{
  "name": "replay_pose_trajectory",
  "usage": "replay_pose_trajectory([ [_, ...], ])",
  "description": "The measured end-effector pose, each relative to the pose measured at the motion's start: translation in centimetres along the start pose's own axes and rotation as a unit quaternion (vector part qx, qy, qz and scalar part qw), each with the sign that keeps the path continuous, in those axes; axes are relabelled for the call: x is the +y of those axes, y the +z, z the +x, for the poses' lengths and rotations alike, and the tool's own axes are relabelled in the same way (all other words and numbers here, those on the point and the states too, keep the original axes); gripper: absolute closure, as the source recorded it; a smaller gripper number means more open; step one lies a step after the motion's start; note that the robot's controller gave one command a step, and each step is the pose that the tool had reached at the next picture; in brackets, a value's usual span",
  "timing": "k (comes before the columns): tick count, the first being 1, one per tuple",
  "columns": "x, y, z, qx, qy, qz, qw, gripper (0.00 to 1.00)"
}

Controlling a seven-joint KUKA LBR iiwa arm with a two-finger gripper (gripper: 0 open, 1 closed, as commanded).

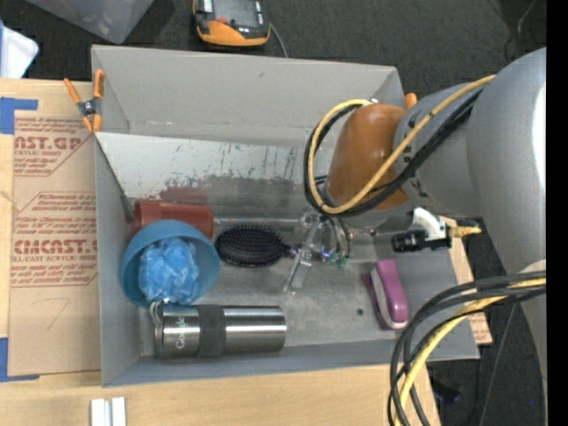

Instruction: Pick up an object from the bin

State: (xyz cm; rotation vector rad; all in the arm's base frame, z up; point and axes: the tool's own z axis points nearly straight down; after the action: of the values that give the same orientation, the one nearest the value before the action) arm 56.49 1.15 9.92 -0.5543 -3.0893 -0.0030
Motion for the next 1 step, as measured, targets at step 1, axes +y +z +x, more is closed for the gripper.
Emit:
replay_pose_trajectory([
  [1, -1.85, 3.01, -2.38, -0.0091, -0.054, -0.002, 0.9985, 0.00],
])
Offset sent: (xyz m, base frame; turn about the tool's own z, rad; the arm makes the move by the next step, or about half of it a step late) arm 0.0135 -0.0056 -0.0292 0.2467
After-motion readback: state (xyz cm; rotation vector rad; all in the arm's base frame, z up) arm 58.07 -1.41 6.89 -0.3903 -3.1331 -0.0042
